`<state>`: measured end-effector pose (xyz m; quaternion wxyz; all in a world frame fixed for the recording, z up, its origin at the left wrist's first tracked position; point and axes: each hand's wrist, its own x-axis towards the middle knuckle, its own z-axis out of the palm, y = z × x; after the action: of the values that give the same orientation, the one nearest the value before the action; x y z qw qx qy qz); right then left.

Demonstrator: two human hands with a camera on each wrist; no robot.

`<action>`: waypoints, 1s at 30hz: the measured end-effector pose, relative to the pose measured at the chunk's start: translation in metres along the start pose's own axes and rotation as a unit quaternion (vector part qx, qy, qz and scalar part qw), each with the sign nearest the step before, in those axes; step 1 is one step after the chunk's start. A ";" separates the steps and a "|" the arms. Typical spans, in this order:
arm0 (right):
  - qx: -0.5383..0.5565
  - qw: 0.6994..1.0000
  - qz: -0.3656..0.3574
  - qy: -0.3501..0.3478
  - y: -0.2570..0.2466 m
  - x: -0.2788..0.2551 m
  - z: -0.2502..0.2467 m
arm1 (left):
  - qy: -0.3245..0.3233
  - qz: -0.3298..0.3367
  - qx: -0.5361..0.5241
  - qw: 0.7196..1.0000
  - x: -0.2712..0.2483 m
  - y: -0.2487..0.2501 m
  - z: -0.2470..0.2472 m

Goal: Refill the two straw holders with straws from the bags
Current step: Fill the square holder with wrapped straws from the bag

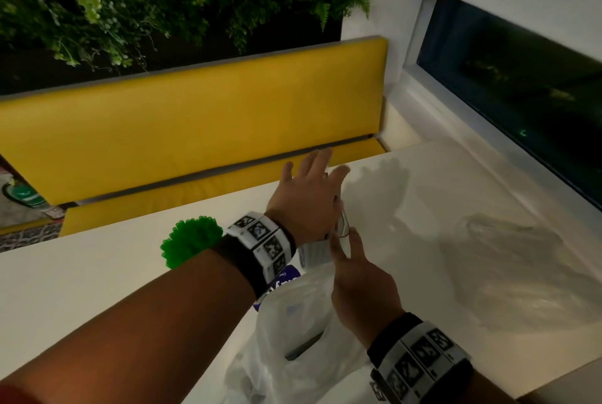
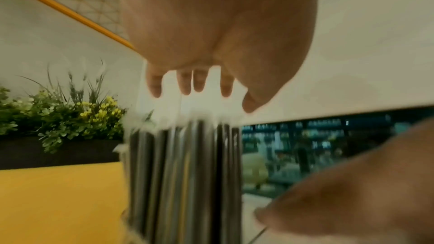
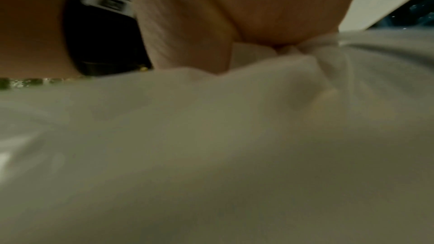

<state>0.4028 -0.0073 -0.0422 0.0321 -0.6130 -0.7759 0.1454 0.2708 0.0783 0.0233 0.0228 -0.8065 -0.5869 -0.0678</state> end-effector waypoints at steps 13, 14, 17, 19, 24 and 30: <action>0.315 0.939 0.005 -0.137 -0.004 -0.053 0.004 | -0.243 -0.131 -0.305 0.912 -0.182 0.053 0.100; 0.341 0.927 0.000 -0.154 -0.008 -0.056 0.006 | -0.265 -0.135 -0.290 0.909 -0.184 0.056 0.106; 0.366 0.914 -0.021 -0.171 -0.011 -0.062 0.008 | -0.328 -0.194 -0.230 0.895 -0.186 0.057 0.106; 0.343 0.922 -0.040 -0.172 -0.006 -0.065 0.008 | -0.317 -0.190 -0.240 0.898 -0.188 0.054 0.107; 0.287 0.940 -0.066 -0.171 0.001 -0.069 0.011 | -0.351 -0.168 -0.207 0.898 -0.188 0.050 0.094; 0.259 0.959 -0.054 -0.101 0.006 -0.066 0.017 | -0.367 -0.124 -0.241 0.890 -0.182 0.042 0.102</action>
<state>0.4204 -0.0724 -0.0515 0.1189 -0.5230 -0.7428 0.4008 0.2640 -0.0943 -0.1007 -0.3984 -0.6751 -0.6141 0.0914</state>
